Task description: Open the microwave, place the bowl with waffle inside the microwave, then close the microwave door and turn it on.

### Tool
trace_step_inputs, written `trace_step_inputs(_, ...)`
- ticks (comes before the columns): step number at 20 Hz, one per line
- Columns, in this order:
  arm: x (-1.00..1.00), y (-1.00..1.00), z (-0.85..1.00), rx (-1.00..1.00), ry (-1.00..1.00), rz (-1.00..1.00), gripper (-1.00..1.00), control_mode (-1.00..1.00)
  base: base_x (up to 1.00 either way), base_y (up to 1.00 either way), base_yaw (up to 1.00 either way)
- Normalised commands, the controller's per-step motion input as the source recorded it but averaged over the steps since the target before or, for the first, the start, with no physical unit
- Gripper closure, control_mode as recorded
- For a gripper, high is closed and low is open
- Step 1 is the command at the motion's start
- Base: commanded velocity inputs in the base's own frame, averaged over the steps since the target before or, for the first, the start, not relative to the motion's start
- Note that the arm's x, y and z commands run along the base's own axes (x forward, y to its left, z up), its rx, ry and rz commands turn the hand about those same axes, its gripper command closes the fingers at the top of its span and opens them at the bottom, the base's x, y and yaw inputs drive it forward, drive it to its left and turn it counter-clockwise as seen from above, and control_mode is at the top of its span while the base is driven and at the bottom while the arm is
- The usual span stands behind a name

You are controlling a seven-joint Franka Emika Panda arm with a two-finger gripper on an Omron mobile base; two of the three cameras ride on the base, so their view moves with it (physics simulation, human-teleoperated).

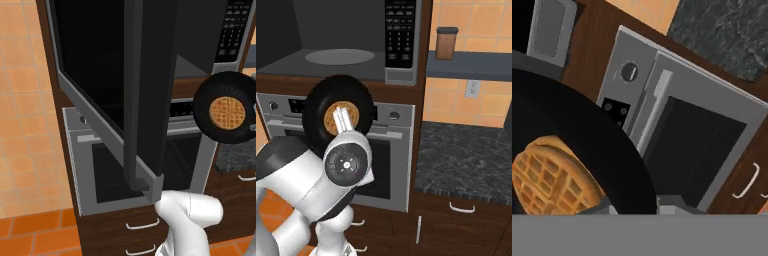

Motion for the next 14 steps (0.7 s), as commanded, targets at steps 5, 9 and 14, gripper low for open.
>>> trace_step_inputs(5, 0.46, 1.0, 1.0, -0.12, -0.01, 0.0, 1.0, -1.0, 0.0, 0.0, 0.0)
trace_step_inputs(9, 0.87, 1.0, 0.9, -0.09, 0.04, 0.01, 1.0, -1.0, 0.0, 0.0, 0.0)
trace_step_inputs(14, 0.85, 0.94, 0.61, -0.09, 0.19, -0.01, 1.0, -1.0, 0.0, 0.0, 0.0)
